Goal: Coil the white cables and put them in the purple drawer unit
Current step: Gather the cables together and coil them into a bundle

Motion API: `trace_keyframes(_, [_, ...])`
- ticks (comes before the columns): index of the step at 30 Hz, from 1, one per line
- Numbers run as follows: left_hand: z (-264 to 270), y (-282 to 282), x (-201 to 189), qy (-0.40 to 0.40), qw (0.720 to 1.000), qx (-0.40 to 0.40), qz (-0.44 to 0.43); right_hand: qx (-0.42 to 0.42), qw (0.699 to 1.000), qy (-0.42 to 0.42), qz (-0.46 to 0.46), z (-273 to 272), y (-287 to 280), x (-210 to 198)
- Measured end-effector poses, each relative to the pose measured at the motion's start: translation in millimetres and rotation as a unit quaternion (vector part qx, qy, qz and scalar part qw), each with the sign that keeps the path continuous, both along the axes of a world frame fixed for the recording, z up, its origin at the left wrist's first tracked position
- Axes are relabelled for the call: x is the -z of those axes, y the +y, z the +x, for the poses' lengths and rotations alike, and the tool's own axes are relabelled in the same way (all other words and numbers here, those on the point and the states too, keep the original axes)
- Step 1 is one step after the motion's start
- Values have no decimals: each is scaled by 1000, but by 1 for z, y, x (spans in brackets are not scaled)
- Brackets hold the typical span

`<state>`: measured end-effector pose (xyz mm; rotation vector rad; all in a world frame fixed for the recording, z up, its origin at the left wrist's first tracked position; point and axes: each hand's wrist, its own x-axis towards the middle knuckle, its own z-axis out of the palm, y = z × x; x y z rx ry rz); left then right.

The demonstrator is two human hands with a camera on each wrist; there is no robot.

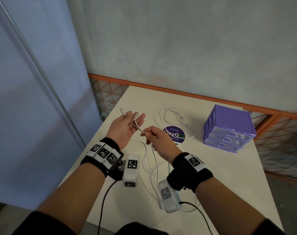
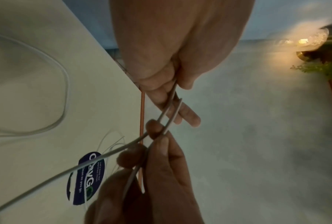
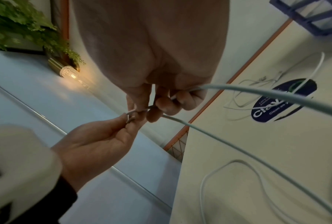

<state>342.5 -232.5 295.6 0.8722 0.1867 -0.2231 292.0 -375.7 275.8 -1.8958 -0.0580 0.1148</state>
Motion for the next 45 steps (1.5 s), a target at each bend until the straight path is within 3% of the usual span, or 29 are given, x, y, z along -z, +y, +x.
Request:
trace_keyframes(16, [6, -10, 5, 14, 998, 64, 16, 78, 995, 61, -4, -6, -21, 29])
trace_keyframes(19, [11, -17, 7, 23, 995, 65, 65, 60, 994, 87, -12, -4, -27, 31])
trace_keyframes(22, [19, -17, 4, 15, 991, 68, 111, 104, 991, 80, -15, 12, -41, 32])
trace_keyframes(25, [22, -14, 8, -5, 986, 82, 146, 152, 980, 63, -112, 27, -66, 45])
trace_keyframes(26, [33, -35, 42, 24, 983, 96, 156, 159, 968, 101, -164, 40, -92, 82])
trace_keyframes(32, [36, -36, 36, -19, 972, 122, 200, 74, 925, 156, -339, 75, -127, 97])
trace_keyframes(39, [37, -43, 54, -27, 959, 135, 248, 25, 887, 206, -413, 90, -140, 132])
trace_keyframes(45, [38, -44, 52, -19, 959, 117, 259, 21, 842, 161, -514, 67, -133, 135])
